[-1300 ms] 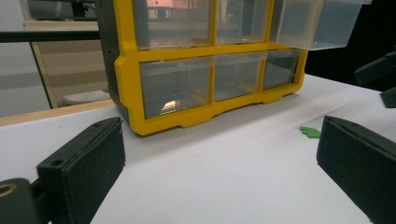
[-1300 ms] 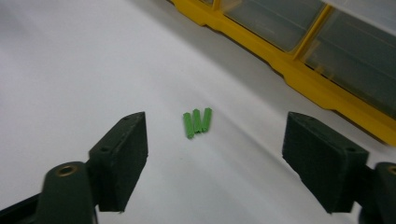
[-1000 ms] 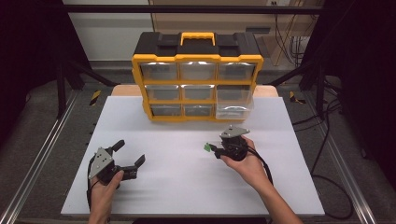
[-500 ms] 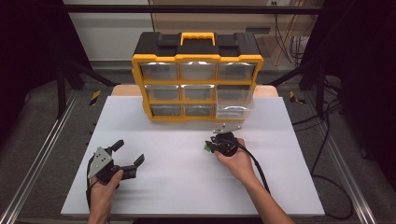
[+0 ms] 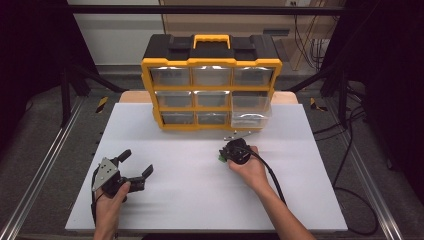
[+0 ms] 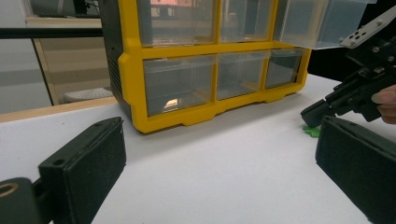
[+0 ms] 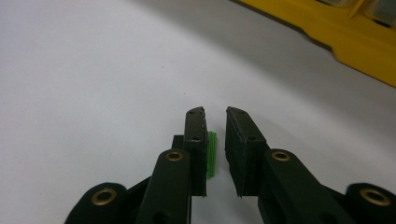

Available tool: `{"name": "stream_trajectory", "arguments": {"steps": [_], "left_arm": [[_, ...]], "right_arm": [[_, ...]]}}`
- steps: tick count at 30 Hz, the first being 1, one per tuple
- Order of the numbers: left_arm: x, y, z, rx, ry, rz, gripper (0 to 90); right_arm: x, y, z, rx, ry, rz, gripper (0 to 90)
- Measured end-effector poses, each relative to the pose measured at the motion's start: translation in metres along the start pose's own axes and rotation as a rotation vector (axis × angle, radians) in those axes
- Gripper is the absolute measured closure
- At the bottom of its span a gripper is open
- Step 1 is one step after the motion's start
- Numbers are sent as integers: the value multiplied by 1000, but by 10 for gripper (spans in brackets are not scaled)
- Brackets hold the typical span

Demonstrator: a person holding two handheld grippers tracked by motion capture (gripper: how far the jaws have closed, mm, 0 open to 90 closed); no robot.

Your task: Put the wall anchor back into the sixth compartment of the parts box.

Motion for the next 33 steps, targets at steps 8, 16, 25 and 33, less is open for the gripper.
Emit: {"name": "stream_trajectory", "arguments": {"steps": [8,16,25,33], "left_arm": [[1,0,0,1,-3,0,17],[0,0,0,2,-3,0,17],[1,-1,1,0,-7,-6,17],[-2,-7,1,-15,2,-19,19]], "right_arm": [[4,3,1,0,-27,0,811],[-4,0,1,-32,7,7,846],[-59,-15,-3,-87,154,23,847],[-103,-13,2,-92,291,20,847]]}}
Point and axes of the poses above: each handheld gripper's, and its own axes: x roughly forward along the jaws, z roughly out of its underside, y roughly to its right, the point moved 1 cm from there along x, roughly forward along the jaws, and after that the axes turned 9 degrees about -y, right-handed, at the moved point
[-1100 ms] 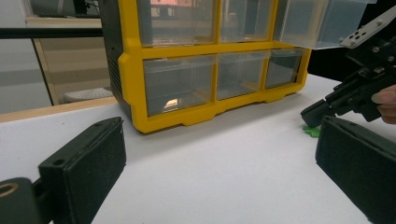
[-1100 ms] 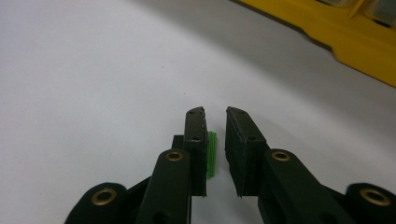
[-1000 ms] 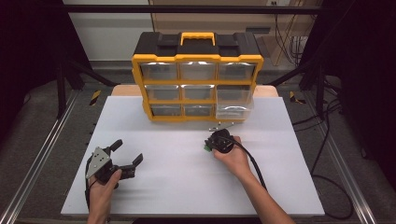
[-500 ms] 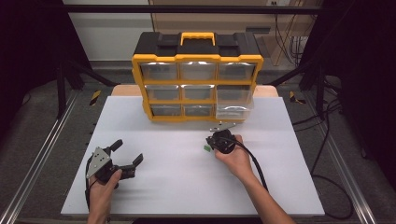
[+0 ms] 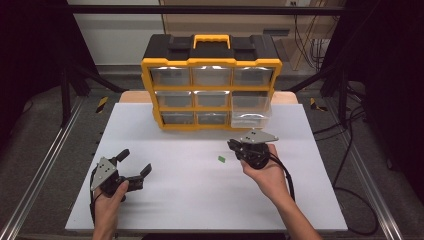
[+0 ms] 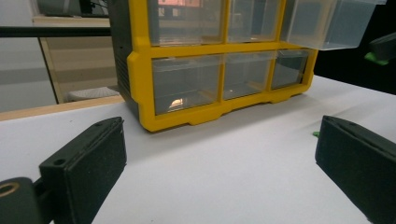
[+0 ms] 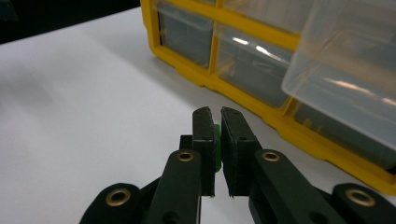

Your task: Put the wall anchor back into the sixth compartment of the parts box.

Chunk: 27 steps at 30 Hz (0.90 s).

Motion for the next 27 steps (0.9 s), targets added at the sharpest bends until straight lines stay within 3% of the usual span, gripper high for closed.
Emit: {"name": "stream_trajectory", "arguments": {"steps": [5,13,17,27], "left_arm": [[-3,-3,1,-8,4,-13,19],[-1,-3,1,-1,3,-17,23],[-2,-3,1,0,1,-17,23],[-3,-3,1,2,10,-14,26]], "right_arm": [[-25,5,-10,10,77,29,847],[-56,13,-39,44,182,34,846],[-61,23,-51,62,206,67,847],[-56,56,-75,101,206,151,847]]}}
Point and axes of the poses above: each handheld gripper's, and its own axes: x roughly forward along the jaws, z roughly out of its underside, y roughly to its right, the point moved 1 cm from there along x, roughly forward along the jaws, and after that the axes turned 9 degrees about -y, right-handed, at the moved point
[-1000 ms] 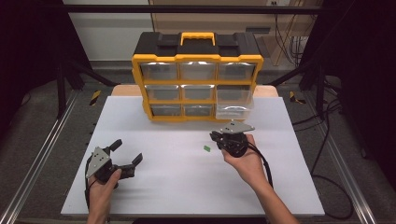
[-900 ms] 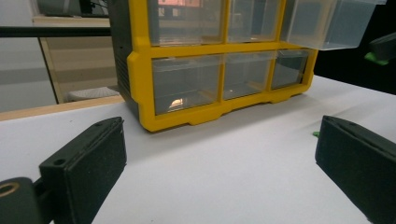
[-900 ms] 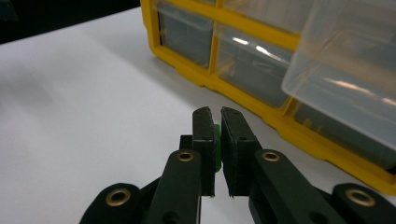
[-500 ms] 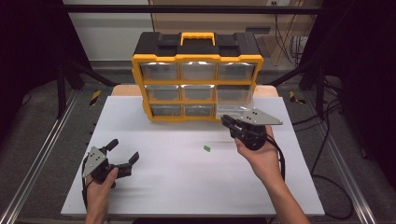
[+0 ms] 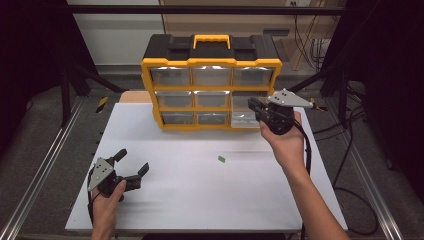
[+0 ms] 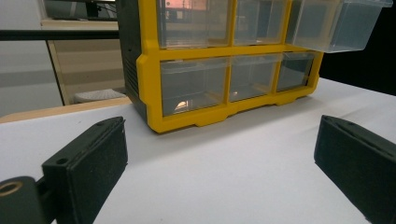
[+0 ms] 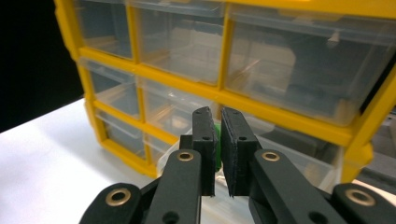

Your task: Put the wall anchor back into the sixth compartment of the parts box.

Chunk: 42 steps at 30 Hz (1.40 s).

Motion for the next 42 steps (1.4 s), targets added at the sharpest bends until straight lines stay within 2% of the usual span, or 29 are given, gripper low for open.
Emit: {"name": "stream_trajectory", "arguments": {"steps": [3,6,13,15,17,20,21,25,27,33,37,42], "left_arm": [[0,-1,0,-4,0,1,26],[0,0,0,-1,1,1,26],[-1,-1,0,-1,1,3,27],[-1,-1,0,-2,1,3,28],[-1,-1,0,-2,2,2,27],[0,-2,0,-5,5,0,28],[0,-2,0,-2,1,0,27],[0,-1,0,0,-1,2,27],[0,-1,0,-1,-3,2,28],[0,-2,0,-1,-3,0,27],[1,-1,1,0,-6,2,27],[3,0,1,16,-20,0,26]], "right_arm": [[3,3,-5,-11,-10,50,847],[8,5,-9,-18,-32,71,847],[18,14,-14,-5,-80,89,841],[21,17,-14,6,-91,89,762],[19,18,-15,5,-72,91,694],[10,9,-18,-16,-13,9,536],[9,5,-18,-28,-9,1,497],[2,-15,-17,-82,-19,-24,290],[0,-25,-15,-123,-53,-21,206],[-7,-46,0,-141,-71,-57,118],[-8,-54,14,-152,-88,-91,87],[-7,-60,28,-162,-114,-104,83]]}}
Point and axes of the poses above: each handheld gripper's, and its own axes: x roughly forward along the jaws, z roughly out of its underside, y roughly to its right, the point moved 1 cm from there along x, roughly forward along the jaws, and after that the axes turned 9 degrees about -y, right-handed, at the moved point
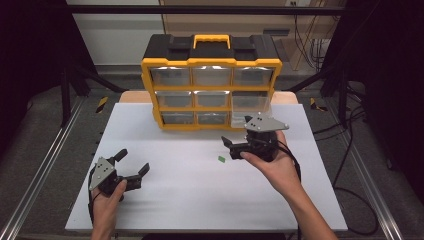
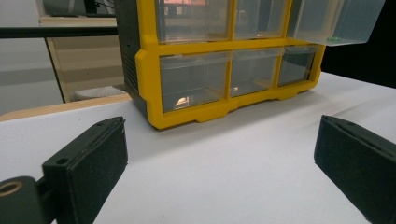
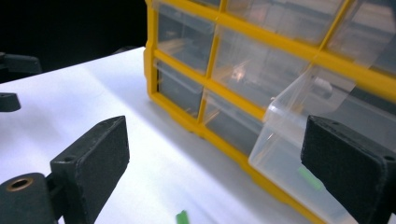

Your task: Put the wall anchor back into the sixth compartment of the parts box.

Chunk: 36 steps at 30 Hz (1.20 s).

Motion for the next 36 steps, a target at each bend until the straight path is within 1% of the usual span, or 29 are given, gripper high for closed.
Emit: {"name": "stream_trajectory", "arguments": {"steps": [3,5,7,11,16,18,20,25,26,29,31,33,36], "left_arm": [[1,1,0,4,-3,4,25],[1,2,0,11,-6,6,23],[1,2,0,11,-3,8,21],[0,2,0,12,-6,4,20],[1,1,0,11,-10,-1,21],[1,1,0,12,-12,-1,20],[0,1,0,14,-14,-3,20],[0,0,0,15,-18,-9,21],[0,0,0,14,-18,-9,21],[0,0,0,13,-17,-7,21],[0,0,0,12,-16,-8,20],[0,0,0,13,-16,-8,21],[0,-1,0,12,-16,-9,21]], "right_arm": [[5,-5,8,1,-21,-14,69],[9,-8,14,-7,-40,-14,71],[12,-10,19,-1,-56,-16,71],[15,-13,27,8,-62,-23,70],[17,-11,40,39,-68,-21,75],[18,-9,47,56,-81,-24,87],[20,-8,52,75,-92,-42,105],[30,-4,60,115,-135,-77,106],[33,-4,62,124,-150,-84,105],[46,-3,67,133,-214,-67,116],[53,-3,69,143,-244,-72,121],[60,-3,71,142,-269,-75,122],[68,-5,71,141,-294,-78,131]]}}
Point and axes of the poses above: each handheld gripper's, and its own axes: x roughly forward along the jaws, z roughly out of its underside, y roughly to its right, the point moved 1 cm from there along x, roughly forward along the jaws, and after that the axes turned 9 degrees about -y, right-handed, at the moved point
